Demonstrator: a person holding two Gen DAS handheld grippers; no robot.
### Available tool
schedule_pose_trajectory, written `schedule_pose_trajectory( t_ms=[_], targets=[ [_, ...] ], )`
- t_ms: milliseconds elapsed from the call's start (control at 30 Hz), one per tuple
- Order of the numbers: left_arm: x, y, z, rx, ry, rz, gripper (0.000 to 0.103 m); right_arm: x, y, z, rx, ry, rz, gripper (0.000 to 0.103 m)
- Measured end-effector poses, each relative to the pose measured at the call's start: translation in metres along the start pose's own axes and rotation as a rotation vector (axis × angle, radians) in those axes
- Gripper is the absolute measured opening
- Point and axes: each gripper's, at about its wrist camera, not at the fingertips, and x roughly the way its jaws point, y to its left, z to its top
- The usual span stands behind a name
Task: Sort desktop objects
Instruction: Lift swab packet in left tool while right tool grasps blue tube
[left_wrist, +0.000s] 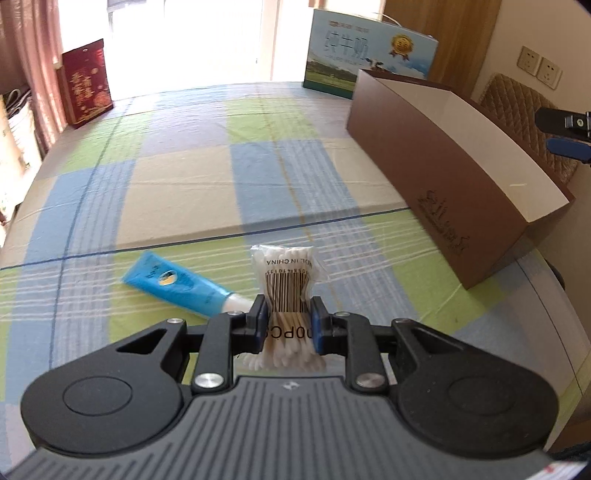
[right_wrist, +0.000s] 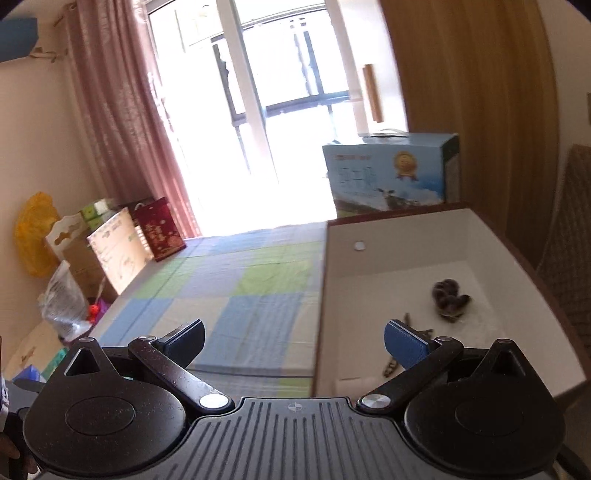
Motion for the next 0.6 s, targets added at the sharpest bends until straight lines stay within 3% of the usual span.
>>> schedule_pose_trajectory(
  t_ms=[167,400,600],
  targets=[
    [-0.023,0.045,-0.01,-0.069,-0.021,0.078,0.019,0.03,0.05,-0.006,-0.074,0.026,0.108,0.101],
    [-0.033,0.088,-0.02,-0.122,-0.026,0.125,0.019,0.092,0.109,-0.036,-0.194,0.132,0.231,0.101],
    [-0.029,0.11,-0.021,-0.144,-0.022,0.129,0.019,0.144,0.142,-0.071,-0.277,0.271,0.315,0.081]
  ],
)
